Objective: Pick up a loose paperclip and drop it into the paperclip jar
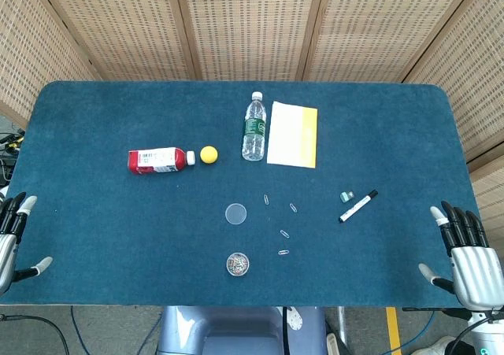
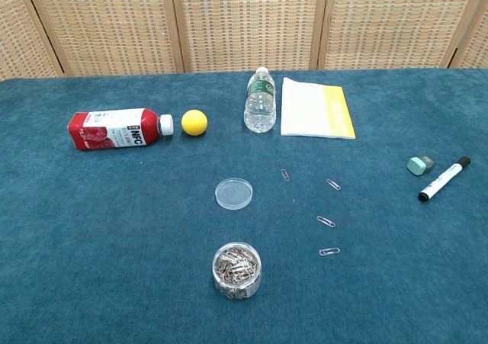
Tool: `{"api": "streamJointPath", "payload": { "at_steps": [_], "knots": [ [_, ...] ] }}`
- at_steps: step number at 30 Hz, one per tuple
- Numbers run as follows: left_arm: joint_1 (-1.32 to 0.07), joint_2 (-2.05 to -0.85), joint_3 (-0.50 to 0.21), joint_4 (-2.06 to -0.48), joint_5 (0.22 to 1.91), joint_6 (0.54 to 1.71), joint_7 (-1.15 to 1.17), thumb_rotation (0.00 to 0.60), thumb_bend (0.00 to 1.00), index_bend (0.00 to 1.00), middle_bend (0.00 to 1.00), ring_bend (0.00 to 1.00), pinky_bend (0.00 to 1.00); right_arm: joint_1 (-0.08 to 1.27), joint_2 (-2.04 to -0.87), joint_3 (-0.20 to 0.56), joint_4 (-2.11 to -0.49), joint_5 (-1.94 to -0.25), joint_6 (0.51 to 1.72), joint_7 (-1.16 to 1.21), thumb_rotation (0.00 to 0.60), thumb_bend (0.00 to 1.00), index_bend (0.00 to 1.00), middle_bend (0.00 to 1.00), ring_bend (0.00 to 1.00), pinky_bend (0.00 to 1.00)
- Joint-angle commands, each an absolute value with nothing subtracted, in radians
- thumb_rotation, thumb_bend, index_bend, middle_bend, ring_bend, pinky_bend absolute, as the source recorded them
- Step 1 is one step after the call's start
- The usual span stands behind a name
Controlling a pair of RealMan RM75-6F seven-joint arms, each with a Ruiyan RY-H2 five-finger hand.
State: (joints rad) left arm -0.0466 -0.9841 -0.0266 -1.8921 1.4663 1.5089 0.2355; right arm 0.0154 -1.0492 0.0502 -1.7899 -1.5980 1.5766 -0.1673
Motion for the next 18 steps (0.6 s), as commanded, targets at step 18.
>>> {"api": "streamJointPath", "payload": {
  "at_steps": [18],
  "knots": [
    [-0.065, -1.011, -0.047, -1.893, 1.414, 1.486, 0.295, 0.600, 0.03, 0.00, 0.00, 0.00, 0.00, 0.195, -0.992, 0.128, -1.850, -1.525, 1.323, -0.218, 0.600, 0.00, 0.12, 0.00, 0.00, 0.00]
  ]
}}
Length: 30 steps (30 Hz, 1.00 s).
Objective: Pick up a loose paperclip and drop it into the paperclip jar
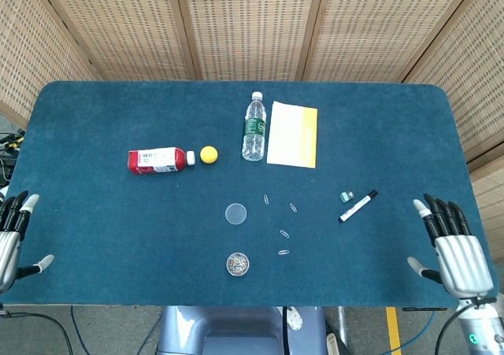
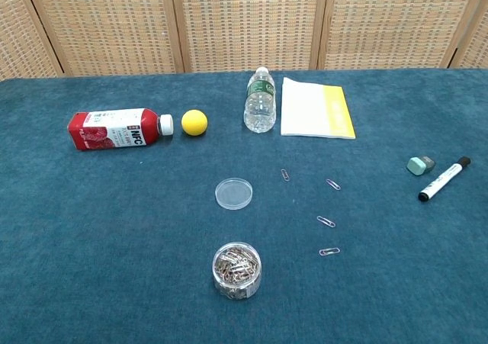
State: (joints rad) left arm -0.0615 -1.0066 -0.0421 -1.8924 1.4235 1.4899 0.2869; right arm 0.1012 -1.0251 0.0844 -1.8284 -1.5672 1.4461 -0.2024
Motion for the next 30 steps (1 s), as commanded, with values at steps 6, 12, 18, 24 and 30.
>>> {"api": "streamJointPath", "payload": {
  "at_steps": [6, 12, 18, 24, 30],
  "knots": [
    [-0.079, -1.022, -0.062, -1.889, 1.373, 1.468, 0.316, 0.600, 0.03, 0.00, 0.00, 0.00, 0.00, 0.402, -0.992, 0.208, -1.867, -1.408, 1.028, -0.188, 0.600, 0.00, 0.26, 0.00, 0.00, 0.00],
    [-0.093, -1.028, -0.077, -1.881, 1.334, 1.448, 0.321, 0.600, 0.03, 0.00, 0.00, 0.00, 0.00, 0.576, -1.085, 0.280, -1.818, -1.204, 0.831, -0.200, 0.600, 0.12, 0.34, 0.00, 0.00, 0.00],
    [-0.111, -1.041, -0.090, -1.855, 1.310, 1.428, 0.319, 0.600, 0.03, 0.00, 0.00, 0.00, 0.00, 0.697, -1.261, 0.304, -1.708, -1.026, 0.844, -0.338, 0.600, 0.20, 0.37, 0.00, 0.00, 0.00],
    [-0.119, -1.041, -0.096, -1.848, 1.286, 1.413, 0.313, 0.600, 0.03, 0.00, 0.00, 0.00, 0.00, 0.775, -1.406, 0.287, -1.619, -0.854, 0.898, -0.482, 0.600, 0.21, 0.41, 0.00, 0.00, 0.00],
    [-0.125, -1.039, -0.097, -1.847, 1.277, 1.407, 0.311, 0.600, 0.03, 0.00, 0.00, 0.00, 0.00, 0.836, -1.500, 0.291, -1.581, -0.674, 0.931, -0.570, 0.600, 0.24, 0.42, 0.00, 0.00, 0.00]
  ]
}}
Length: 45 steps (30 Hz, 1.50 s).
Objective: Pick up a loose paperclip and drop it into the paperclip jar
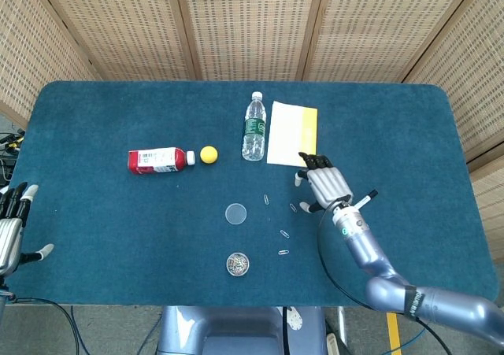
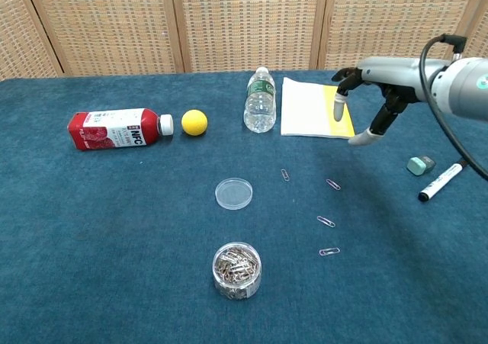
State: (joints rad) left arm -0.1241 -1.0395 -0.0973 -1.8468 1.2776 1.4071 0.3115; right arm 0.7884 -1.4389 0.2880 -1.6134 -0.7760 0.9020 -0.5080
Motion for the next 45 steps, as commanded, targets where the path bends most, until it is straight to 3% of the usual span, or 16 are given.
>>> {"api": "streamJointPath", "payload": {
  "at_steps": [1, 11, 24, 45],
  "knots": [
    [-0.125, -1.039, -0.097, -1.847, 1.276, 1.407, 0.311, 0.600, 0.03, 0.00, 0.00, 0.00, 0.00, 0.844, -1.509, 0.291, -1.578, -0.654, 0.938, -0.580, 0.600, 0.25, 0.42, 0.00, 0.00, 0.00],
    [-0.130, -1.039, -0.093, -1.846, 1.272, 1.402, 0.310, 0.600, 0.03, 0.00, 0.00, 0.00, 0.00, 0.914, -1.596, 0.254, -1.532, -0.450, 0.993, -0.716, 0.600, 0.28, 0.42, 0.00, 0.00, 0.00],
    [-0.138, -1.039, -0.093, -1.840, 1.255, 1.392, 0.308, 0.600, 0.03, 0.00, 0.00, 0.00, 0.00, 0.952, -1.688, 0.235, -1.435, -0.340, 1.012, -0.766, 0.600, 0.29, 0.43, 0.00, 0.00, 0.02],
    [-0.143, -1.043, -0.088, -1.842, 1.247, 1.393, 0.317, 0.600, 0.03, 0.00, 0.00, 0.00, 0.00, 0.954, -1.734, 0.239, -1.368, -0.316, 1.019, -0.764, 0.600, 0.30, 0.46, 0.00, 0.00, 0.03]
  ]
}}
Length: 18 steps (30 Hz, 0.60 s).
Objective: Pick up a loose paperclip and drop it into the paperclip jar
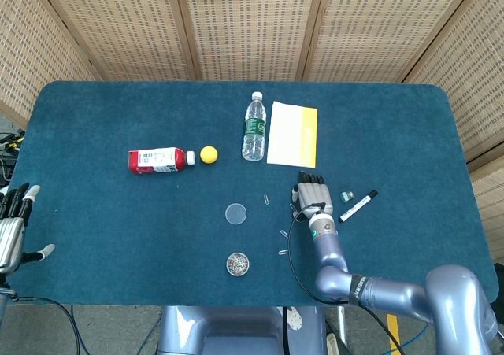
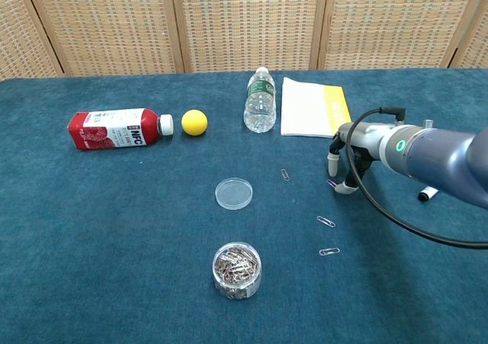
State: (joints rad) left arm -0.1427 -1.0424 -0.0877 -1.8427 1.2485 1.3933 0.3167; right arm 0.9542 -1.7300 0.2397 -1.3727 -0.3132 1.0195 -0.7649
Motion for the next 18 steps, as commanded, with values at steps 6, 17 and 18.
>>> {"api": "streamJointPath", "payload": {
  "at_steps": [6, 17, 18],
  "knots": [
    [-0.145, -1.043, -0.088, -1.841, 1.243, 1.392, 0.316, 0.600, 0.03, 0.00, 0.00, 0.00, 0.00, 0.953, -1.745, 0.237, -1.354, -0.327, 1.018, -0.764, 0.600, 0.30, 0.47, 0.00, 0.00, 0.04],
    [-0.148, -1.045, -0.085, -1.841, 1.238, 1.390, 0.320, 0.600, 0.03, 0.00, 0.00, 0.00, 0.00, 0.944, -1.770, 0.229, -1.331, -0.350, 1.012, -0.760, 0.600, 0.30, 0.51, 0.00, 0.00, 0.05],
    [-0.148, -1.045, -0.086, -1.841, 1.237, 1.390, 0.320, 0.600, 0.03, 0.00, 0.00, 0.00, 0.00, 0.944, -1.771, 0.229, -1.330, -0.354, 1.012, -0.759, 0.600, 0.30, 0.52, 0.00, 0.00, 0.05]
  ]
}}
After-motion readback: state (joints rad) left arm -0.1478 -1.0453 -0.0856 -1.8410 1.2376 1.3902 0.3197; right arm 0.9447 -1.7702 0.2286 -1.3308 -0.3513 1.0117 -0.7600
